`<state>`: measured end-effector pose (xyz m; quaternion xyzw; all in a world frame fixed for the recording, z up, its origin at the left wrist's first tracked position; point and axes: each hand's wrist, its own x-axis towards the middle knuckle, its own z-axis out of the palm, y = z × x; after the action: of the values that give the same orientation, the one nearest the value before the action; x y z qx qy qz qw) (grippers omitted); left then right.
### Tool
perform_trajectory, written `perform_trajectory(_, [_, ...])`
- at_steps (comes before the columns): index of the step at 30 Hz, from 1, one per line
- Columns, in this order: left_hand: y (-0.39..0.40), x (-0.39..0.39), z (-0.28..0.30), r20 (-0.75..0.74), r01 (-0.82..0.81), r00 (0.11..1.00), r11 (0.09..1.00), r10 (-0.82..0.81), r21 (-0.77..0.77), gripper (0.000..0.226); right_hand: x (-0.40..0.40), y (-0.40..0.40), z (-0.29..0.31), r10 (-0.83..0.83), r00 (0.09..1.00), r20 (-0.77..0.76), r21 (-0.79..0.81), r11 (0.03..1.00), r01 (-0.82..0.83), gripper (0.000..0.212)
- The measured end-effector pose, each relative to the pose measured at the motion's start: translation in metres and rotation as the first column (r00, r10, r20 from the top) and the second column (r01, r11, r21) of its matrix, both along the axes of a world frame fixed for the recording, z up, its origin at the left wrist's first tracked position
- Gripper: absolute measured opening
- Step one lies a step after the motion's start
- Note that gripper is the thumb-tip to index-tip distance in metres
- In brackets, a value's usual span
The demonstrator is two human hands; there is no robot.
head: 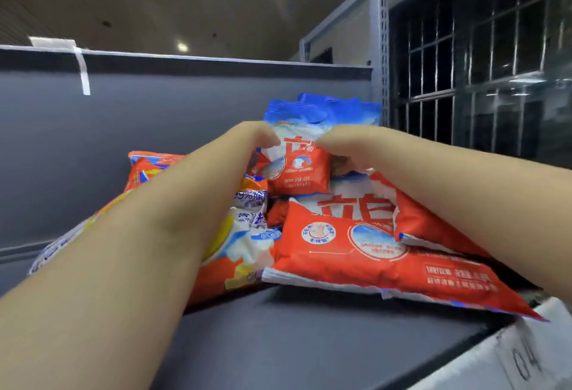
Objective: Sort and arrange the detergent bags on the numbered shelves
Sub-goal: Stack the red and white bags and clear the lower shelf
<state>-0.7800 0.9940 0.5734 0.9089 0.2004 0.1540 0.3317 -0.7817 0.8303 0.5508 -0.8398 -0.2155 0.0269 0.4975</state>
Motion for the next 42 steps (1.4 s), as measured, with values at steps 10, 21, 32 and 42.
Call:
perform_trajectory(10, [-0.034, -0.079, -0.011, 0.022, -0.065, 0.996, 0.58, 0.081, 0.812, 0.01, -0.06, -0.028, 0.018, -0.005, 0.653, 0.757, -0.315, 0.873, 0.371, 0.024])
perform_trajectory(21, [-0.042, -0.25, -0.051, 0.175, -0.14, 0.984, 0.533, -0.016, 0.834, 0.033, -0.192, -0.036, -0.057, 0.099, 0.647, 0.756, -0.361, 0.888, 0.286, 0.029])
perform_trajectory(32, [-0.098, -0.433, -0.157, 0.456, -0.27, 0.888, 0.742, -0.054, 0.614, 0.027, -0.312, -0.082, -0.147, 0.127, 0.698, 0.705, -0.055, 0.991, -0.124, 0.022])
perform_trajectory(42, [-0.124, -0.428, -0.316, 0.187, -0.163, 0.977, 0.925, 0.102, 0.342, 0.028, -0.297, -0.123, -0.299, 0.227, 0.914, 0.335, -0.198, 0.966, -0.167, 0.026])
